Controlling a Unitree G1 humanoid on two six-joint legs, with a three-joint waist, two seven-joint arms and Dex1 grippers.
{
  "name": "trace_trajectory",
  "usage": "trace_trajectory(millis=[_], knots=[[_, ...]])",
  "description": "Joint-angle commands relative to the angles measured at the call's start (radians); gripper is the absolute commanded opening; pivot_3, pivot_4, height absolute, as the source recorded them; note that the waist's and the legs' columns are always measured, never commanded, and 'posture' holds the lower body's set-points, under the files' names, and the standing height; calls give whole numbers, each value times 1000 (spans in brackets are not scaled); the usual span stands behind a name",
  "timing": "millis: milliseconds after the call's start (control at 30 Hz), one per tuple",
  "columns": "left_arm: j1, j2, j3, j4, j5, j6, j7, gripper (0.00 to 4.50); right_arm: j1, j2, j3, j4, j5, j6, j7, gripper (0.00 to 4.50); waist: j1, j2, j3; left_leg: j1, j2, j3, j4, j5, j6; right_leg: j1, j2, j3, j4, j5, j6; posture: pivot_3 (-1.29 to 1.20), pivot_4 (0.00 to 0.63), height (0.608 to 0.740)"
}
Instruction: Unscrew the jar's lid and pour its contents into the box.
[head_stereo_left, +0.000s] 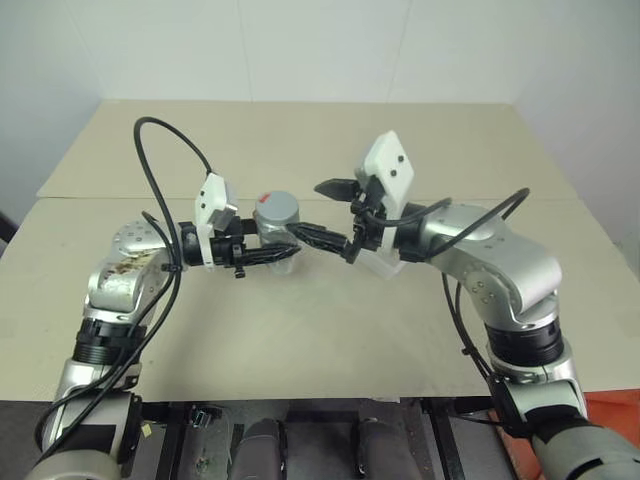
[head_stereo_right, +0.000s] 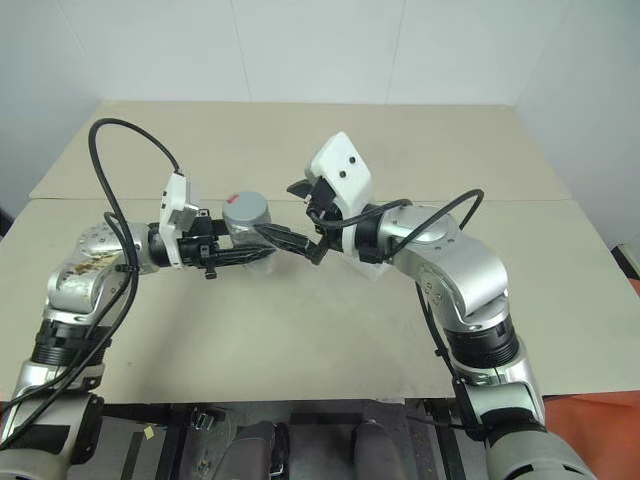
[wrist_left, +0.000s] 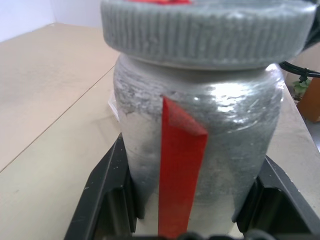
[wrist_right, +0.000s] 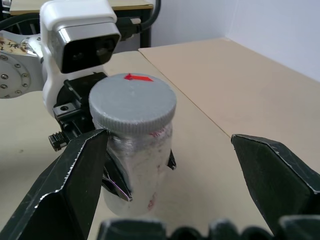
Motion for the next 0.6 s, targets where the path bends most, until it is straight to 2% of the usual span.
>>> trace_trajectory(millis=[33,600], knots=[[-2,10,27,-65,-39,-3,-15,2002,-5,-10,-27,-20,-6,-27,-1,4463,0,0,0,0,0,0,0,0,0,0,0,0,0,0,0,0,150,740],[26,26,31,-91,-58,6,-28,2002,-1,-24,-28,-13,-13,-31,7,4463,0,0,0,0,0,0,0,0,0,0,0,0,0,0,0,0,150,740]])
